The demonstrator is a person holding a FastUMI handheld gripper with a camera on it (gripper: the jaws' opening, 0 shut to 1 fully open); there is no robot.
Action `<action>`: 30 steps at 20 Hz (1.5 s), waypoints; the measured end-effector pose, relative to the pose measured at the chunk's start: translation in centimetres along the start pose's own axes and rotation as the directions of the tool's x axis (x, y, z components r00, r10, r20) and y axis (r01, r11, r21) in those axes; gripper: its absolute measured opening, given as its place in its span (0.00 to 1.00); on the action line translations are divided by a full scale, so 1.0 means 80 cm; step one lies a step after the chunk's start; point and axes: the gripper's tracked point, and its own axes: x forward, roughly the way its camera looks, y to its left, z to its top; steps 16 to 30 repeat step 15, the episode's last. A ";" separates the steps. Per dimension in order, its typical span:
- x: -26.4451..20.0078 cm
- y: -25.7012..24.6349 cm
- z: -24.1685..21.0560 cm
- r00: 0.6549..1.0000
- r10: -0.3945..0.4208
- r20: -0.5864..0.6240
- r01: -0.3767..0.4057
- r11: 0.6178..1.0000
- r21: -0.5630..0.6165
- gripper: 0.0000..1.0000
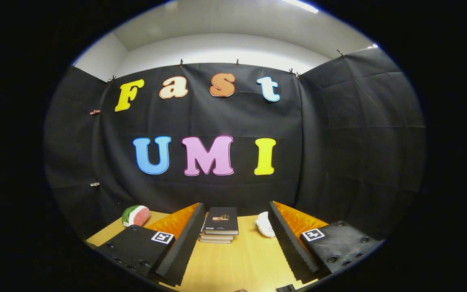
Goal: Open the storage box then place both shoes into the box .Put the left shoe in first, then the right shoe, with the right side of both shoes facing outward in a uniform manner.
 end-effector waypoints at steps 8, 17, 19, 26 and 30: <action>0.045 -0.012 -0.006 0.996 0.071 0.046 -0.070 0.997 -0.019 0.98; 0.061 0.008 -0.014 0.996 0.088 0.001 -0.088 0.996 -0.006 0.98; 0.061 0.008 -0.014 0.996 0.088 0.001 -0.088 0.996 -0.006 0.98; 0.061 0.008 -0.014 0.996 0.088 0.001 -0.088 0.996 -0.006 0.98; 0.061 0.008 -0.014 0.996 0.088 0.001 -0.088 0.996 -0.006 0.98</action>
